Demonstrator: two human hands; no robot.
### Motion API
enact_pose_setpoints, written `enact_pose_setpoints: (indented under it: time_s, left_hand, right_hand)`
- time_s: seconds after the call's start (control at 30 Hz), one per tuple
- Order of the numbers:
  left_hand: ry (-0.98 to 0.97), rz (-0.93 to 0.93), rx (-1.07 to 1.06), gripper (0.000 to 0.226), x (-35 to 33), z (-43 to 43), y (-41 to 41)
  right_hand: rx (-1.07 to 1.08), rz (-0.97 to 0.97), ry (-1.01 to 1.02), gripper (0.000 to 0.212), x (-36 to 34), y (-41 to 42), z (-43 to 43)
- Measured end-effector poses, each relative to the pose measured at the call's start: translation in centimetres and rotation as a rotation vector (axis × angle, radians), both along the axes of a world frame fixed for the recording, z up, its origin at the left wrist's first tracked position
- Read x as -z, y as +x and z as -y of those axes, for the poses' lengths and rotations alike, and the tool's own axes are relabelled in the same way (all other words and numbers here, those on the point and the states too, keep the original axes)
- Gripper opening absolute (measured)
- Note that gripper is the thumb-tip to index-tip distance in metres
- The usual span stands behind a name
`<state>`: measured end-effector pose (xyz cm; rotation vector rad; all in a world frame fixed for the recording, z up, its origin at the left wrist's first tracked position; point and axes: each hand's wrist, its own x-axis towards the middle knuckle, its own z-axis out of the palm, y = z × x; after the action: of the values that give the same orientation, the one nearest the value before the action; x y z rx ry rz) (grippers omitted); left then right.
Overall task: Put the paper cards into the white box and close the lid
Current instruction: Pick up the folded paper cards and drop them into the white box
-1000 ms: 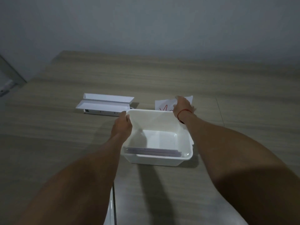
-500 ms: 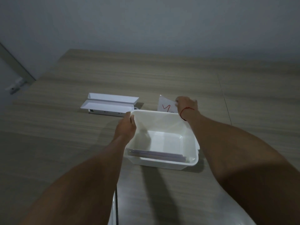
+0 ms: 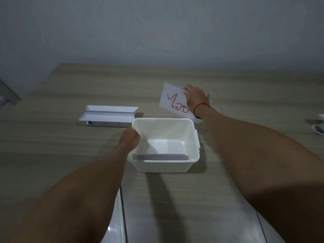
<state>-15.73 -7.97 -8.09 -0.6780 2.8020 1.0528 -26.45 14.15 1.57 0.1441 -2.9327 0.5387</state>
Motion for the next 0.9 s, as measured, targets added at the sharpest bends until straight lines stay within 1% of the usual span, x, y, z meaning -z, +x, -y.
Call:
enact_pose_setpoints:
  time_s: [0.1,0.2,0.3,0.37,0.43,0.53,0.7,0.9]
  left_hand:
    - [0.055,0.008,0.034,0.042,-0.5,-0.5,0.9]
    - [0.091,0.014,0.05,0.048,-0.8,-1.4,1.6]
    - [0.166,0.007,0.01,0.046,-0.8,-2.3,2.2]
    - [0.214,0.016,-0.068,0.045,-0.5,-2.7,2.4]
    - [0.218,0.036,-0.126,0.047,-0.3,-3.0,2.7]
    - [0.196,0.046,-0.121,0.05,-0.4,-3.1,3.0]
    - [0.217,0.046,-0.128,0.051,-0.3,-3.2,3.1]
    - [0.209,0.049,-0.143,0.047,-0.3,-4.1,3.5]
  right_hand:
    - [-0.012,-0.019,-0.04,0.029,-1.3,1.4,-0.4]
    - [-0.006,0.008,-0.117,0.031,-2.3,2.6,-0.5]
    - [-0.026,0.132,-0.184,0.029,-2.0,4.2,-0.5]
    - [-0.055,0.23,-0.198,0.029,-1.2,5.5,-0.6]
    - [-0.089,0.32,-0.199,0.029,0.0,6.7,-0.8]
    - [-0.151,0.455,-0.143,0.022,1.8,8.0,-0.9]
    - [-0.232,0.623,0.042,0.033,3.1,10.5,-0.7]
    - [-0.278,0.715,0.055,0.027,4.6,13.0,-0.3]
